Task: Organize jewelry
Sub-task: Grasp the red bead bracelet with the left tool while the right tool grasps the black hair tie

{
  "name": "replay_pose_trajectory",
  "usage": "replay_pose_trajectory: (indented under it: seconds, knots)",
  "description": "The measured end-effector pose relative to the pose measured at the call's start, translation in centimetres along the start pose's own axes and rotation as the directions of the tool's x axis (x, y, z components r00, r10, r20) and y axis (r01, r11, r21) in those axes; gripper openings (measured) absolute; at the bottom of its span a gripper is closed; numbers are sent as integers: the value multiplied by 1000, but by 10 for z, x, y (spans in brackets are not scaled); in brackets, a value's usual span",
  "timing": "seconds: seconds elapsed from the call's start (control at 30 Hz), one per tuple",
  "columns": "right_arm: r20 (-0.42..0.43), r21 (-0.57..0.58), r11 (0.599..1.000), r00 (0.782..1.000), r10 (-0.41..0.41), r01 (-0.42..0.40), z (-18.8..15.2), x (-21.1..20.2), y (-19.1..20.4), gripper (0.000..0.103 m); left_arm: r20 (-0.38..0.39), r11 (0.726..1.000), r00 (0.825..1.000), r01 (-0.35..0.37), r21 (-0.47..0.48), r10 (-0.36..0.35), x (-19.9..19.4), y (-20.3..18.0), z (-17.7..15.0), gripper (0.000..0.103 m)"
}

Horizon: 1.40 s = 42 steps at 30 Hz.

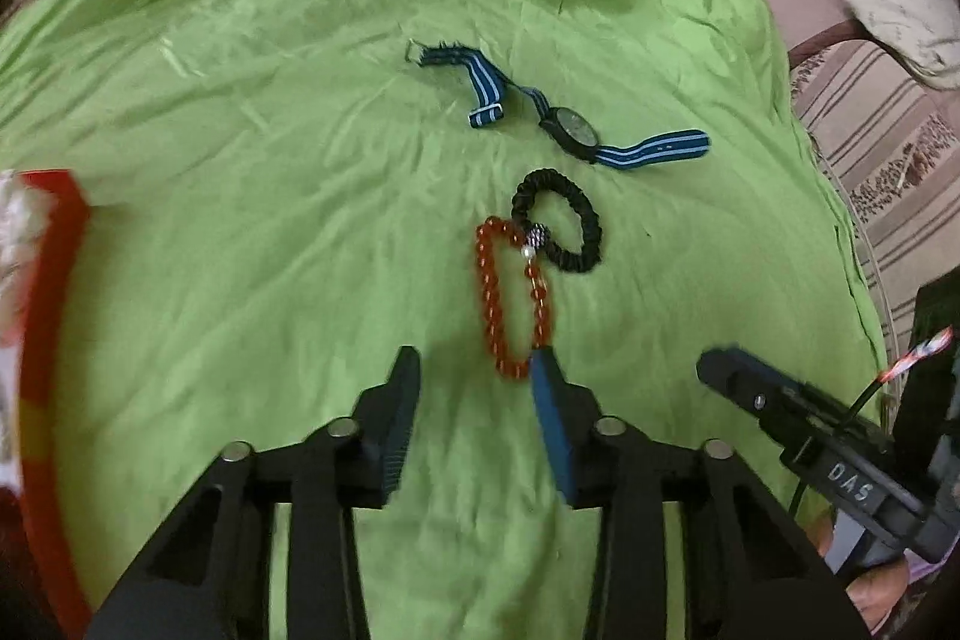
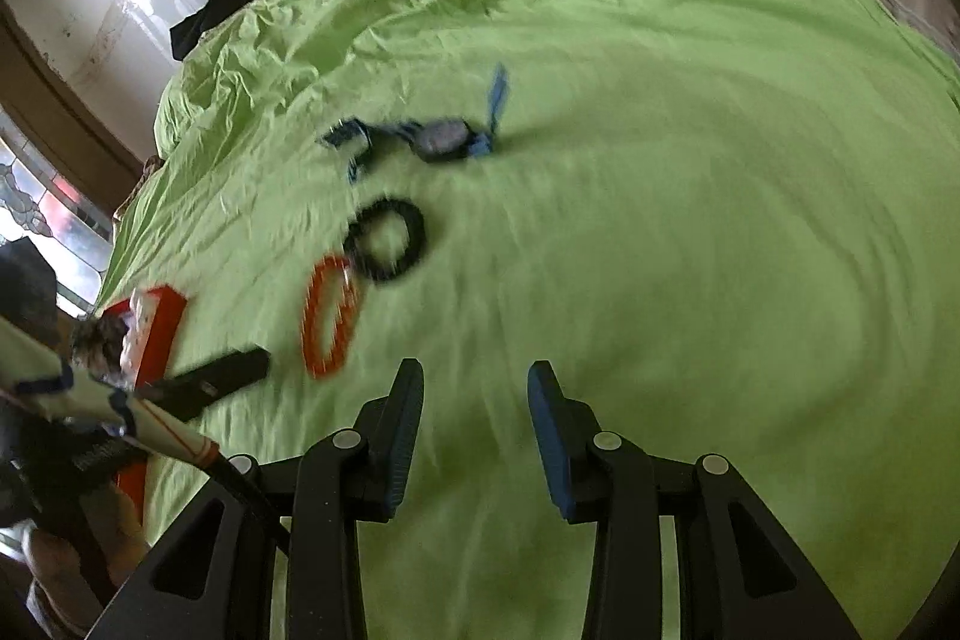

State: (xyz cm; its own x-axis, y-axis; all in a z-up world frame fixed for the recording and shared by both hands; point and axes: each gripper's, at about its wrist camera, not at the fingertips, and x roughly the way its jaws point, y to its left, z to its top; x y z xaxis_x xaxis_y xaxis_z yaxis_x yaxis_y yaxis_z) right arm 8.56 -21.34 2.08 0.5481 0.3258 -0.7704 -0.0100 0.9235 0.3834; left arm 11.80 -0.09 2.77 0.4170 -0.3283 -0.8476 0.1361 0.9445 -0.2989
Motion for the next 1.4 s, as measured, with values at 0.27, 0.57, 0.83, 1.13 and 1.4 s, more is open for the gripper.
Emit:
replay_pose_trajectory:
  seconds: [0.27, 0.57, 0.83, 1.13, 1.4]
  knots:
    - [-36, -10, 998, 997, 67, -67, 45, 51, 14, 39, -2, 998, 998, 67, -5, -67, 25, 0, 20, 27]
    - [-60, -45, 998, 997, 42, -45, 53, 81, 19, 39, 10, 993, 994, 105, -46, -104, 42, 9, 20, 26]
    - [-58, -75, 997, 998, -14, 9, 54, 87, 19, 9, -4, 997, 998, 64, -49, -65, 37, 9, 15, 7]
    - [-74, -103, 993, 995, -73, 65, -13, 24, 13, 8, -25, 990, 996, 85, -113, -88, -29, 27, -44, 7]
    - [-12, -115, 989, 996, -93, 91, -76, -48, 24, 8, 84, 992, 994, 71, -101, -63, -117, 23, -97, 7]
